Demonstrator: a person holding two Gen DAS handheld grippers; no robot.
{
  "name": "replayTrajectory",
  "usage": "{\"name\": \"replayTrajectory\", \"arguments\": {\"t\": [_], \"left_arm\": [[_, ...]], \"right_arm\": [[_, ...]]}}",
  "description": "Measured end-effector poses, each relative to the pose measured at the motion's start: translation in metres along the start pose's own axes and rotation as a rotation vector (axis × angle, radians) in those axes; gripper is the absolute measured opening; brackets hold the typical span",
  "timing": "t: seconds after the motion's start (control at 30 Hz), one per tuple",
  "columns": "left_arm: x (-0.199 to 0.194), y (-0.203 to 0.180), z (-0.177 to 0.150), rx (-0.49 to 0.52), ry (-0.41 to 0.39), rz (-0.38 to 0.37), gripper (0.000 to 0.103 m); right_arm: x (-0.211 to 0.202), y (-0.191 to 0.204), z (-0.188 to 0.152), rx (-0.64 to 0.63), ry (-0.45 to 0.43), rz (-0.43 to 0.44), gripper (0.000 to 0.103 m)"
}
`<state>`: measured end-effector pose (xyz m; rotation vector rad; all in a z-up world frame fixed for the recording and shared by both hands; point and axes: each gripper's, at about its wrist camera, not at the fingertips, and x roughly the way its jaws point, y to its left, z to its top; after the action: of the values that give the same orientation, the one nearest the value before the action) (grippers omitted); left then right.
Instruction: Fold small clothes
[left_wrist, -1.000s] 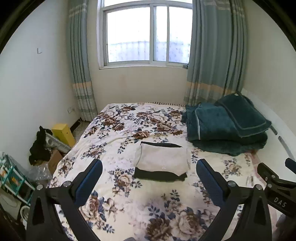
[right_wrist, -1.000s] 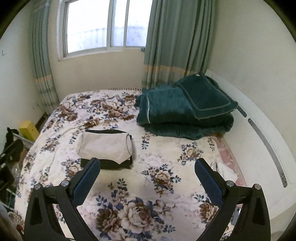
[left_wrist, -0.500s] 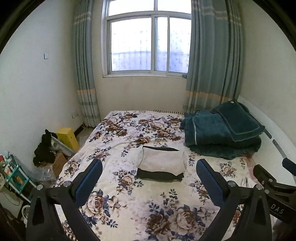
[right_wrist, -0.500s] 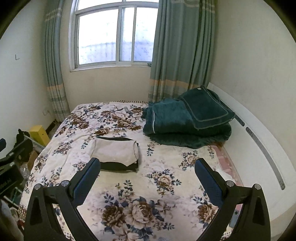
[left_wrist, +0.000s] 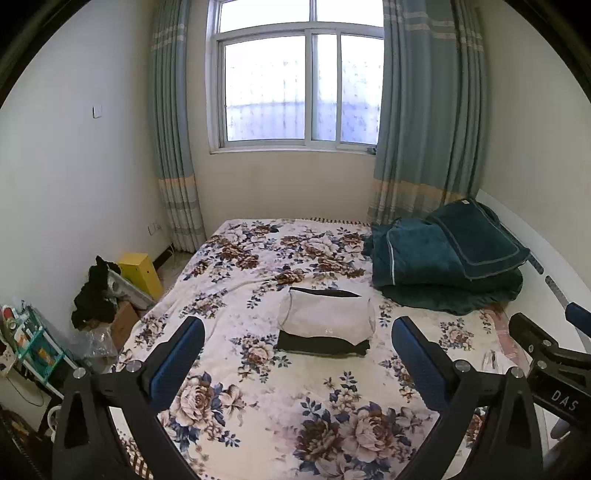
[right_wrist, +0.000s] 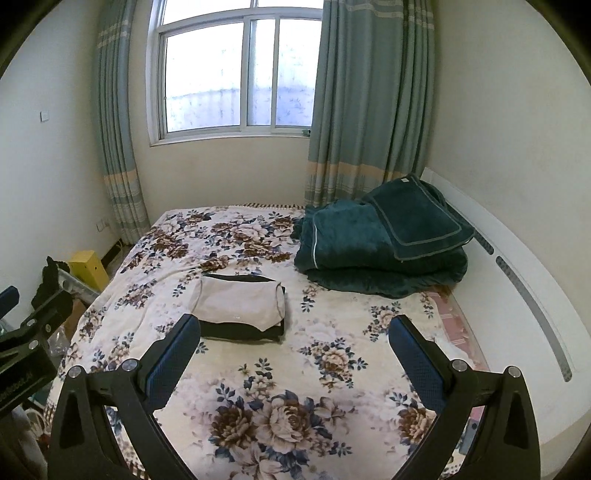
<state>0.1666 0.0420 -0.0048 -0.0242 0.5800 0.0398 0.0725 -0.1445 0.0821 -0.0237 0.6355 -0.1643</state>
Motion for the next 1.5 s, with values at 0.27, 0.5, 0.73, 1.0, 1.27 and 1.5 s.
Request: {"name": "replayTrajectory", "arguments": {"t": [0.27,0.5,0.73,1.0,1.27,1.5], "left_arm": [[-0.004,0.001,0.0,0.002,-0.01,0.01,0.103],[-0.005,0.001,-0.001,0.007,-0.008,0.018,0.103],[-0.003,-0.001,0.001,0.01,-0.015,0.012,0.103],[-0.003,-0.002,0.002,0.013,-0.01,0.009,0.103],[-0.005,-0.003,0.004,0.022,-0.021,0.011,0.103],[-0.005,-0.003,0.005,0.023,-0.021,0.011,0.103]], "right_arm": [[-0.001,0.001,-0.002,0.004,0.001,0.0,0.103],[-0.001,0.003,-0.001,-0.002,0.002,0.004,0.103],[-0.001,0.004,0.0,-0.002,0.002,0.006,0.103],[0.0,0.005,0.001,-0.002,-0.002,0.007,0.103],[-0.002,0.012,0.008,-0.007,-0.011,0.015,0.103],[-0.004,0.015,0.011,-0.008,-0.02,0.02,0.103]]}}
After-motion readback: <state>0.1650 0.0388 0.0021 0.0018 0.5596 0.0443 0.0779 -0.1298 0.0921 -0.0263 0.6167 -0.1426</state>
